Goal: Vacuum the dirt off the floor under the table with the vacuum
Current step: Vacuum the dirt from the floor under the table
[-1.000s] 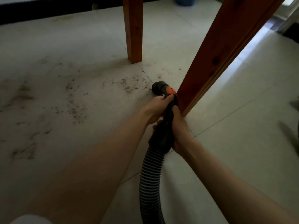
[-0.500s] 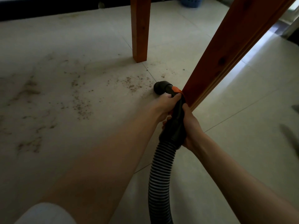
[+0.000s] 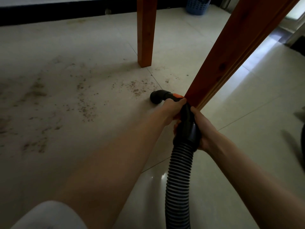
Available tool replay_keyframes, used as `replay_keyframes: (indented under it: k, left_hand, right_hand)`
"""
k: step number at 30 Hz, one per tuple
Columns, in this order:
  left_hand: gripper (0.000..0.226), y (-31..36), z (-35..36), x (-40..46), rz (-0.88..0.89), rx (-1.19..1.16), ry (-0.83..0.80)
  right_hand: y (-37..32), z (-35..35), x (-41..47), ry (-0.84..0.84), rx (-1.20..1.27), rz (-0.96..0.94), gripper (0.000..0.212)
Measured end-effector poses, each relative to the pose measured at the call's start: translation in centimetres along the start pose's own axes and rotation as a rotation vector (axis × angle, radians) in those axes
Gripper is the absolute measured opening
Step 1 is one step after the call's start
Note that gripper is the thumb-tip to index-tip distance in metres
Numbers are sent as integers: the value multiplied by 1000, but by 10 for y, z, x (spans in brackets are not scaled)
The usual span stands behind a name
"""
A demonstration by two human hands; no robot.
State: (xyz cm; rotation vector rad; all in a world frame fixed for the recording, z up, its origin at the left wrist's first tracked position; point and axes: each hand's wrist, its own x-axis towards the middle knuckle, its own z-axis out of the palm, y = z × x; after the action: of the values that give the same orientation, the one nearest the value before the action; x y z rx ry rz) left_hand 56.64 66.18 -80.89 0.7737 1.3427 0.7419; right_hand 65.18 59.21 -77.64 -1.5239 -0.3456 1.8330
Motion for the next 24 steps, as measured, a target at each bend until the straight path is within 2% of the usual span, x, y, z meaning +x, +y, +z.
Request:
replay_keyframes:
  k: [5, 13, 20, 24]
  left_hand:
    - [43, 1, -5, -3, -2, 18, 10]
    - [37, -1, -6, -8, -13, -62, 37]
    - [41, 3, -10, -9, -15, -39, 86]
    - [44, 0, -17, -9, -35, -72, 102]
  right_hand:
    - [5, 11, -1, 10, 2, -28, 52]
    - [-4, 2, -6, -15, 8, 63, 51]
    - [4, 16, -4, -36, -39, -16, 53]
    - [4, 22, -2, -51, -84, 9, 54]
